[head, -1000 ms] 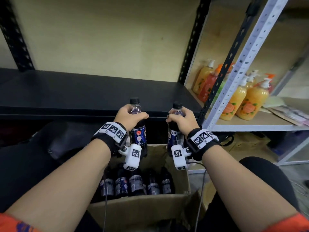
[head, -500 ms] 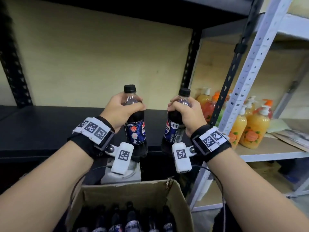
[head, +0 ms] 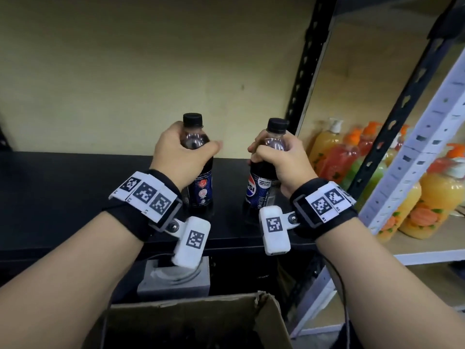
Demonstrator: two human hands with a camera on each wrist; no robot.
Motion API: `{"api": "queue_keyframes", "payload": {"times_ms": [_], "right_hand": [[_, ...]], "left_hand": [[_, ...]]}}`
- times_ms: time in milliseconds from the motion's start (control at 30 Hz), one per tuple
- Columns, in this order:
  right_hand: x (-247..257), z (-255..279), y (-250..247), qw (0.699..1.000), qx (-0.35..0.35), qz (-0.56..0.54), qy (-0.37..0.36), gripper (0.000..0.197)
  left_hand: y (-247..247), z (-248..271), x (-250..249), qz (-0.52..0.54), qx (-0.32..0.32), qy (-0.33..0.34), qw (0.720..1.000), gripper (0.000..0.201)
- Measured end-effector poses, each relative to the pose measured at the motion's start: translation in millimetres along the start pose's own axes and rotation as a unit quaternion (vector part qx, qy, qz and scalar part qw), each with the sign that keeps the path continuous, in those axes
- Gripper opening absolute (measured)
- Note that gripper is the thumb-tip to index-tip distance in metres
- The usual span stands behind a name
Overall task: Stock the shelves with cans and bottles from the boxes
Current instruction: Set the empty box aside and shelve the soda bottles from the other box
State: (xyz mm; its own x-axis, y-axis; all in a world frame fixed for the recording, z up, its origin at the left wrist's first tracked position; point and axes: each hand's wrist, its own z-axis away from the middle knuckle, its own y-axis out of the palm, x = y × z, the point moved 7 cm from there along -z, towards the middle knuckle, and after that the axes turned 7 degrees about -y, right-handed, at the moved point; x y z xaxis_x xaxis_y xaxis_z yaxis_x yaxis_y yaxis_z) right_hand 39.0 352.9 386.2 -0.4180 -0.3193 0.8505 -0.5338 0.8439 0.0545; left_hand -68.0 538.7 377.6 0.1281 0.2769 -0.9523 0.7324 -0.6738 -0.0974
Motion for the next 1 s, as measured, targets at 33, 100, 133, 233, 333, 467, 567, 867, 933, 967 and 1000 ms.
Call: {"api": "queue_keyframes", "payload": {"times_ms": [33, 100, 133, 233, 333, 467, 567, 867, 933, 967, 1000], "right_hand": [[-2, -3, 1, 1.0, 0.007, -0.002, -0.002, 0.022], [-9, -8, 3, 1.0, 0.019, -0.003, 0.0, 0.023], [-12, -10, 4, 1.0, 0.026, -0.003, 0.001, 0.023], [-20, -8, 7, 0.999, 0.046, -0.001, 0.007, 0.022], [-24, -5, 7, 0.998, 0.058, -0.015, 0.014, 0.034], [-28, 0, 1, 0.998, 0.048, -0.02, 0.035, 0.051], [-25, 7, -5, 0.997, 0.033, 0.034, 0.053, 0.056], [9, 34, -24, 0.955, -0.031, 0.291, 0.049, 0.073], [11, 40, -22, 0.946, -0.048, 0.319, 0.028, 0.07], [11, 42, -21, 0.944, -0.057, 0.324, 0.019, 0.068], [10, 44, -20, 0.944, -0.066, 0.324, 0.011, 0.066]], "left_hand": [[2, -2, 3, -0.012, -0.015, -0.004, 1.0, 0.04], [6, -5, 9, -0.022, -0.028, -0.005, 0.999, 0.049], [8, -6, 10, -0.025, -0.032, -0.007, 0.999, 0.054], [14, -5, 10, -0.044, -0.037, -0.006, 0.998, 0.061], [19, -4, 8, -0.062, -0.011, -0.009, 0.998, 0.058], [15, -7, 15, -0.061, 0.038, -0.044, 0.996, 0.058], [5, -2, 10, -0.058, 0.078, -0.043, 0.994, 0.053], [-15, 10, 5, -0.087, 0.132, -0.025, 0.987, 0.062], [-15, 11, 5, -0.107, 0.118, -0.009, 0.987, 0.058], [-14, 13, 5, -0.115, 0.114, -0.003, 0.987, 0.057], [-12, 13, 5, -0.119, 0.112, -0.001, 0.987, 0.056]]}}
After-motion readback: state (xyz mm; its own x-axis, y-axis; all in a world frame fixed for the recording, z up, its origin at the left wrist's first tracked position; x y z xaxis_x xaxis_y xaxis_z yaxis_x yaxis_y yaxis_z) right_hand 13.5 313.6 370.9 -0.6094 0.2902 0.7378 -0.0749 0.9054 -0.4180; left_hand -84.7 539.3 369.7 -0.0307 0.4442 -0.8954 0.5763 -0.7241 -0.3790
